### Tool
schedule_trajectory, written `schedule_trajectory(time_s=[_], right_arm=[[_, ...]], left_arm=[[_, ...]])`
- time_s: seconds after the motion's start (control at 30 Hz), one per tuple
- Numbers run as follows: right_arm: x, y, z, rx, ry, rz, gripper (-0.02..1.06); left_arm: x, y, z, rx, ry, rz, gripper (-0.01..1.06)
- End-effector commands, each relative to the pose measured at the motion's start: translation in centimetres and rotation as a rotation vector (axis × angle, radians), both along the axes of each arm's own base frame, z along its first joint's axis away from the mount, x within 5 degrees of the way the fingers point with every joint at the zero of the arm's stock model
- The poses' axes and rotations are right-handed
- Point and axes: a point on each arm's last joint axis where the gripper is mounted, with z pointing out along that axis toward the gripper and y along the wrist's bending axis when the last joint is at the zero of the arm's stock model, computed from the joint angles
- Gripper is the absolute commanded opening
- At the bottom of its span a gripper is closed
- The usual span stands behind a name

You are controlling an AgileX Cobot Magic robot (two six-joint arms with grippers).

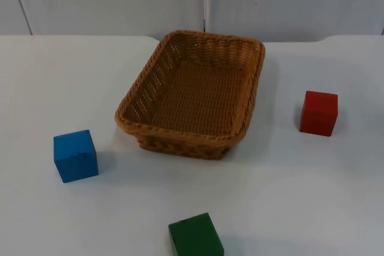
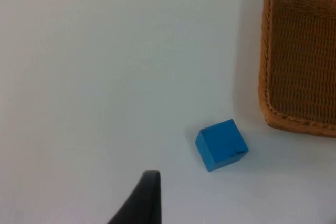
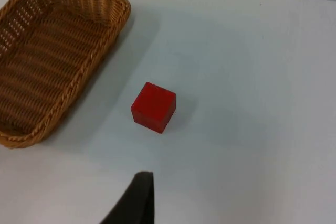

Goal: Pick up one cube with each hand and place exactly two cubes into the same basket, leaving the remaining cube outside.

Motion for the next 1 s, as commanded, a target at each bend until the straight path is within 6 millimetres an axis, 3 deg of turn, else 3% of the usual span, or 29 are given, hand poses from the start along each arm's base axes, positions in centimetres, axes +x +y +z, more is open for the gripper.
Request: schedule_trajectory(time_s=[0.0,0.13,0.37,0.97], right_arm=[[1.1,0.1,0.3,-0.031,0.007,0.026,1.05],[2.0,0.4,0.2,-0.038,0.023,0.037,1.05],[5.2,0.9,-1.0,-0.065,0.076,0.058,1.05],[13.8,2.9,-6.0,-0.029,0.282,0.061,1.05]], left_arm=[[1.3,-0.2,0.0,-0.025,0.021,-0.002,1.05],[3.0,-0.2,-0.9,-0.013,0.067,-0.024,1.05],[6.4,-0.3,-3.0,-0.011,0.129,-0.035,1.05],[10.9,-0.3,-7.8,-0.005,0.285,-0.036,1.05]])
